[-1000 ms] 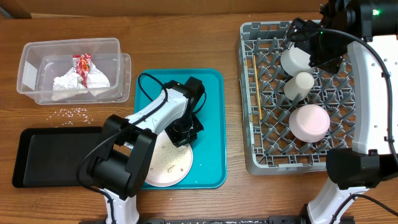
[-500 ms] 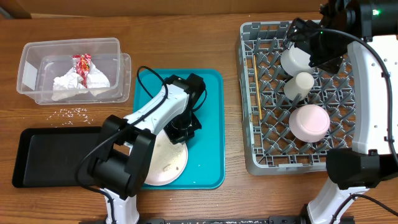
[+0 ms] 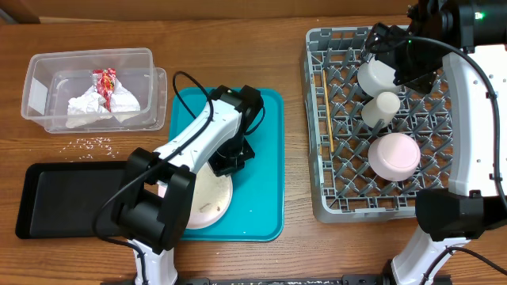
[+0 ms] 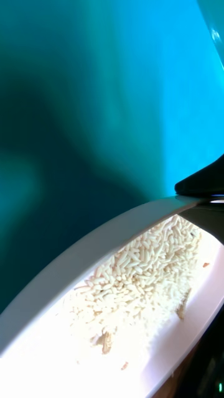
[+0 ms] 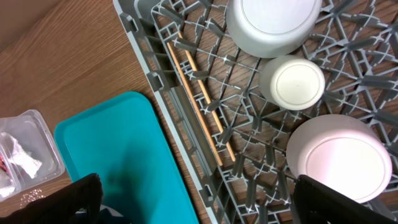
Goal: Sort waste into correct bins and load items into the dishwasher
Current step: 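Lift the plate and carry it left over the black tray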
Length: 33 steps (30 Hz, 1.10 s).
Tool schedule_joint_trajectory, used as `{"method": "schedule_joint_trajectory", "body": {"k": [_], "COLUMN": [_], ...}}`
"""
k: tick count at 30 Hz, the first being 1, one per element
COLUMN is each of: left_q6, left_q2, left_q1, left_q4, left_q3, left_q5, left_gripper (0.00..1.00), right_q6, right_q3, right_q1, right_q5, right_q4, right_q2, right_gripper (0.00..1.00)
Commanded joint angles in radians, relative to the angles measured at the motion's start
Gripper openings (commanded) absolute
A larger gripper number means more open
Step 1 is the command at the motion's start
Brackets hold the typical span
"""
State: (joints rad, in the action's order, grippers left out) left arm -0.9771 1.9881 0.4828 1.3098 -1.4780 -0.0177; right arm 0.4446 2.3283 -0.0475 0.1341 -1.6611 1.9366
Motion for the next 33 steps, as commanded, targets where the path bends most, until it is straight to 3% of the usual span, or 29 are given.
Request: {"method": "schedule_joint_trajectory", "body": {"k": [1, 9, 16, 26, 33], "left_q6": [0.042, 0.047, 0.047, 0.134, 0.228], "left_q2": [0.014, 0.014, 0.014, 0.000, -0.009], "left_q1": [0.003, -0.029, -0.136, -0.413, -0.624], "left_q4": [0.037, 0.152, 0.253, 0.291, 0.280], "left_q3": [-0.073, -0.188, -0.267, -0.294, -0.294], "left_q5": [-0.076, -0.108, -0.181, -0.183, -0.098], "left_gripper": [0.04, 0.04, 0.04, 0.04, 0.04], "right_q6": [0.005, 0.005, 0.005, 0.005, 0.005], "right_q3": [0.013, 0.013, 0.013, 0.013, 0.013], "right_q1": [0.004, 0.004, 0.004, 0.004, 0.004], "right_q5": [0.006, 0.005, 0.006, 0.005, 0.006], "right_q4": [0.006, 0.006, 0.006, 0.006, 0.006], "right_q2": [-0.008, -0.008, -0.008, -0.008, -0.008], "right_gripper": [1.00, 1.00, 1.00, 1.00, 1.00]}}
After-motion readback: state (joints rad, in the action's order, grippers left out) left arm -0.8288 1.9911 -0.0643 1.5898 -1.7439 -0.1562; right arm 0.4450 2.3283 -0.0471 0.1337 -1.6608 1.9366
